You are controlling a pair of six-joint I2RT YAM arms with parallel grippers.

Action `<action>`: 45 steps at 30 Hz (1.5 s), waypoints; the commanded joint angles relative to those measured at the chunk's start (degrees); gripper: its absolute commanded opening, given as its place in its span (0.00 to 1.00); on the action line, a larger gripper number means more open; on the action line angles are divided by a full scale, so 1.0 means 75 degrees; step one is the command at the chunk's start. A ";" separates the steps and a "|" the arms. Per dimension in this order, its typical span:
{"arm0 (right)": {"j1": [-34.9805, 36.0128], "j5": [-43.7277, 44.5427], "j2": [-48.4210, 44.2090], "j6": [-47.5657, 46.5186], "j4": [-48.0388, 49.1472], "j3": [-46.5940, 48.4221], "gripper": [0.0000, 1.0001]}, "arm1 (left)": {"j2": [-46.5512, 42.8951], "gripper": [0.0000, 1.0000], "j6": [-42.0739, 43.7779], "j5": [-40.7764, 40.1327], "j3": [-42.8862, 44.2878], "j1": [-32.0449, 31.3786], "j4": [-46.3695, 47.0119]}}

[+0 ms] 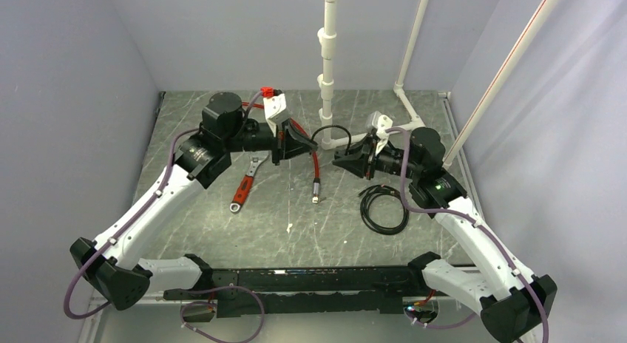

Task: Lock with the key
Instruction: Lock the lock.

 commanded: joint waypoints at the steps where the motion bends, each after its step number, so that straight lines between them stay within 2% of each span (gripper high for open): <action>1: 0.0081 -0.0437 -0.0123 0.1114 0.2351 -0.0190 0.00 | 0.0038 0.00 -0.1403 0.0101 -0.0233 -0.0478 0.2307; 7: 0.0177 -0.0848 0.0013 0.1251 0.2492 -0.0147 0.00 | 0.0263 0.00 -0.1965 0.0046 -0.0224 -0.0644 0.3214; 15: 0.0281 -0.1061 0.0040 0.1191 0.2305 -0.0104 0.00 | 0.0456 0.00 -0.1957 0.0177 -0.0225 -0.0776 0.3337; 25: 0.0295 -0.1049 0.0121 0.1146 0.2132 -0.0057 0.00 | 0.0513 0.00 -0.1672 0.0396 -0.0213 -0.0956 0.2995; 34: 0.0300 -0.1101 -0.0046 0.1129 0.2225 -0.0169 0.00 | 0.0353 0.00 -0.1221 -0.0001 -0.0611 -0.0948 0.2501; 45: 0.0307 -0.1348 -0.0164 0.0996 0.2257 -0.0243 0.00 | 0.0353 0.00 -0.1010 0.0058 -0.0817 -0.0806 0.2295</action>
